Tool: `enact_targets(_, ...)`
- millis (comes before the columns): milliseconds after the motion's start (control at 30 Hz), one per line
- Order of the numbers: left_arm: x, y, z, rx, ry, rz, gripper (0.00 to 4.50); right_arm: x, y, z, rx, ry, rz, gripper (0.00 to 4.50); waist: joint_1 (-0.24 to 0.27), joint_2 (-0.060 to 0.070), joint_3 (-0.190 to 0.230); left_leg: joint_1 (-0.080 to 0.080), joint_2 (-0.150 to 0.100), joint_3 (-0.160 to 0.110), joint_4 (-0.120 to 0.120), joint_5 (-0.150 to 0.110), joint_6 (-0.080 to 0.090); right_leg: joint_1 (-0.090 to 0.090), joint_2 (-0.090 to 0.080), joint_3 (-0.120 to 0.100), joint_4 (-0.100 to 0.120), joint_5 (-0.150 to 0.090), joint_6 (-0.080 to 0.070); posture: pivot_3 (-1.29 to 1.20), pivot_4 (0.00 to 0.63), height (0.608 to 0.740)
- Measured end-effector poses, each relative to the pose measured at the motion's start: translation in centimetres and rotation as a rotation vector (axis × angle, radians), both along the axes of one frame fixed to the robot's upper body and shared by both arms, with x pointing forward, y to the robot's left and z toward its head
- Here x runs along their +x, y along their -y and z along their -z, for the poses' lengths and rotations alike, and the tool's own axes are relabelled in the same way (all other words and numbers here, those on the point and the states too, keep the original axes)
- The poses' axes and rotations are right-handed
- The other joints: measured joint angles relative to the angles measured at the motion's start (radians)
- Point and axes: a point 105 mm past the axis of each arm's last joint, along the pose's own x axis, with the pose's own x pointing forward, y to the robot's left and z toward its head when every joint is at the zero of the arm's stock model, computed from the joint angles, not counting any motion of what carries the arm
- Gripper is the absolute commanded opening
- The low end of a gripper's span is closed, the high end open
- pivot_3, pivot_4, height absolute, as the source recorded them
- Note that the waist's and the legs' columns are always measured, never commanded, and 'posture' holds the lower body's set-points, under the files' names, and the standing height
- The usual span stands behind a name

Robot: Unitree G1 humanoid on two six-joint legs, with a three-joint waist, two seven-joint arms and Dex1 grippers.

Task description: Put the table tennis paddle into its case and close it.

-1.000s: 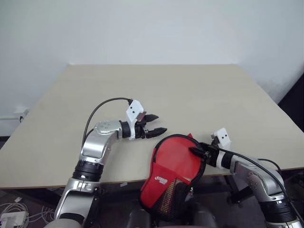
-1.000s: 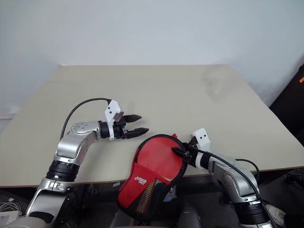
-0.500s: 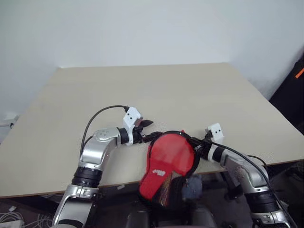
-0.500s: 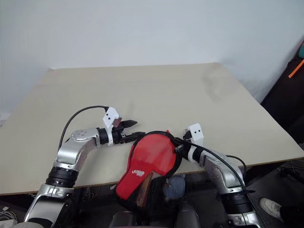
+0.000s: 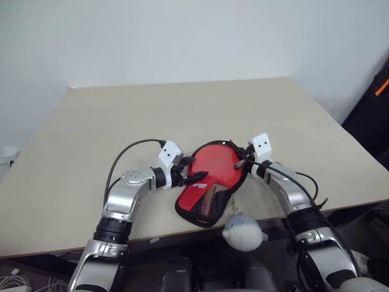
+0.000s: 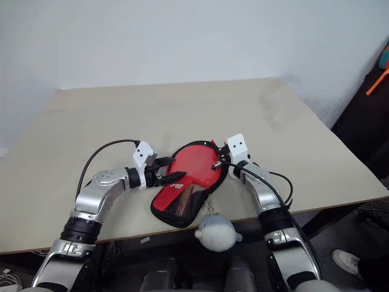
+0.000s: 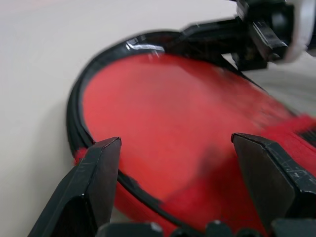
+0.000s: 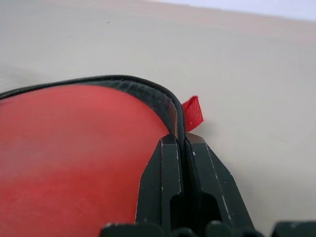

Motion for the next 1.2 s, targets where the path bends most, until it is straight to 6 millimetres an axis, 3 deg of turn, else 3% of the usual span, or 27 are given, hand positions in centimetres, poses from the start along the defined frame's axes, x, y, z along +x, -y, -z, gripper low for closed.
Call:
enact_targets(267,-0.3,-0.3,0.4,0.008,-0.004,-0.016,3.77,1.8,0.2,0.5,-0.077,0.019,0.064,0.04,-0.002,0.000,0.000,0.001,0.001,0.011,-0.002,0.001,-0.002,-0.003,0.000,0.003,0.002,0.000,0.000,0.00,0.000,0.654)
enact_targets(433,-0.2,-2.3,0.2,0.033,0.001,-0.067,3.77,1.8,0.1,0.9,-0.035,-0.040,0.053,0.04,-0.018,0.000,0.000,0.001,0.001,0.012,-0.004,0.001,-0.003,-0.004,0.000,0.003,0.002,0.000,0.000,0.00,0.000,0.654)
enact_targets(567,0.3,-4.2,-1.0,0.017,0.031,-0.128,3.77,2.2,0.6,-0.1,0.004,-0.061,0.047,0.96,-0.022,0.000,0.000,0.002,0.001,0.012,-0.004,0.000,-0.005,-0.004,0.000,0.004,0.002,0.000,-0.001,0.00,0.000,0.654)
enact_targets(767,0.6,-6.1,-2.1,0.025,0.064,-0.175,3.77,2.5,1.3,-4.1,0.072,-0.010,0.012,2.98,-0.023,0.000,0.000,0.002,0.001,0.012,-0.004,0.000,-0.005,-0.004,0.000,0.004,0.002,0.000,-0.001,0.00,0.000,0.654)
enact_targets(900,0.5,-7.6,-3.0,0.042,0.089,-0.184,3.77,1.4,1.6,-7.6,0.100,0.025,-0.067,4.45,-0.022,0.000,0.000,0.002,0.001,0.012,-0.004,0.000,-0.005,-0.005,0.000,0.004,0.002,-0.001,-0.001,0.00,0.000,0.654)
enact_targets(1033,-0.1,-9.6,-3.2,0.059,0.096,-0.217,3.77,-0.8,2.4,-8.8,0.095,0.005,-0.157,4.49,-0.021,0.000,0.000,0.004,0.002,0.009,-0.004,-0.001,-0.007,-0.004,-0.001,0.005,0.001,-0.001,-0.001,0.00,0.000,0.654)
enact_targets(1200,-1.2,-10.6,-1.1,0.061,0.043,-0.260,3.77,-3.2,2.6,-7.8,0.084,-0.058,-0.242,4.49,-0.020,0.000,0.000,0.005,0.002,0.009,-0.004,-0.001,-0.007,-0.004,-0.001,0.006,0.001,-0.001,-0.001,0.00,0.000,0.654)
